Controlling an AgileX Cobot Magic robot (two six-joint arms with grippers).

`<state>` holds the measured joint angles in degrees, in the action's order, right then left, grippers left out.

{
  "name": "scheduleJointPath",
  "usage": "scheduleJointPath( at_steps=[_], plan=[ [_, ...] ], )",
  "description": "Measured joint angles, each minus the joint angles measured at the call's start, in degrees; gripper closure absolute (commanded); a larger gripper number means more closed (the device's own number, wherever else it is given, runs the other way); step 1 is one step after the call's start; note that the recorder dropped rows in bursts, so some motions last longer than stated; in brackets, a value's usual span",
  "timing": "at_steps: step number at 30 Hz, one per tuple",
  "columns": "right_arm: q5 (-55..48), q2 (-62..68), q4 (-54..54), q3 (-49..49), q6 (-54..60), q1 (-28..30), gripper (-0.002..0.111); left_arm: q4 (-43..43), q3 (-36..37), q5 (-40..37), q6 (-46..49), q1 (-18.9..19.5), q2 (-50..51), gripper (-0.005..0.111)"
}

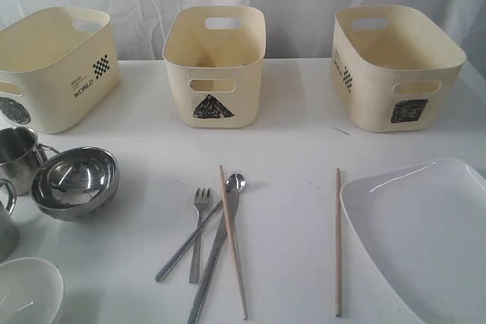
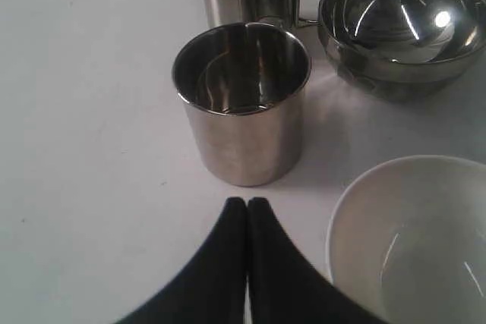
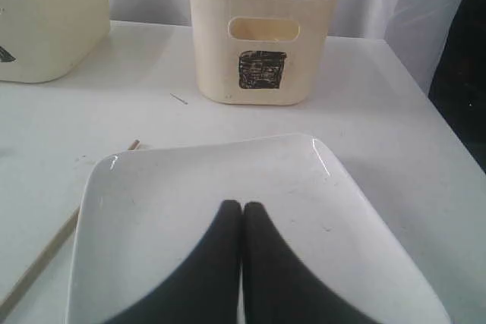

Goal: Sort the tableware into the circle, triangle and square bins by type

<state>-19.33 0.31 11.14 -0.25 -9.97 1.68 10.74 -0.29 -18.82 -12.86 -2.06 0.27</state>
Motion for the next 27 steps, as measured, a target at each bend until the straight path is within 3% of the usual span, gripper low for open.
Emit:
scheduleJointPath(
  at_steps=[9,12,17,19,22,27],
  plan=[
    [0.00,0.00,0.00,0.00,0.00,0.00,0.108,2.46,0.00,0.78,1.17,0.00,0.00,0.107],
    [0.00,0.00,0.00,0.00,0.00,0.00,0.108,11.62,0.15,6.11,6.61,0.00,0.00,0.107],
    [0.00,0.00,0.00,0.00,0.00,0.00,0.108,35.02,0.15,23.11,16.52,0.00,0.00,0.107],
    [0.00,0.00,0.00,0.00,0.00,0.00,0.108,37.89,0.15,31.08,14.88,0.00,-0.03,0.107],
    [0.00,0.00,0.00,0.00,0.00,0.00,0.108,38.66,0.15,41.05,-2.09,0.00,-0.03,0.107],
    [0.00,0.00,0.00,0.00,0.00,0.00,0.108,40.03,0.15,46.73,-8.70,0.00,-0.13,0.107]
  ],
)
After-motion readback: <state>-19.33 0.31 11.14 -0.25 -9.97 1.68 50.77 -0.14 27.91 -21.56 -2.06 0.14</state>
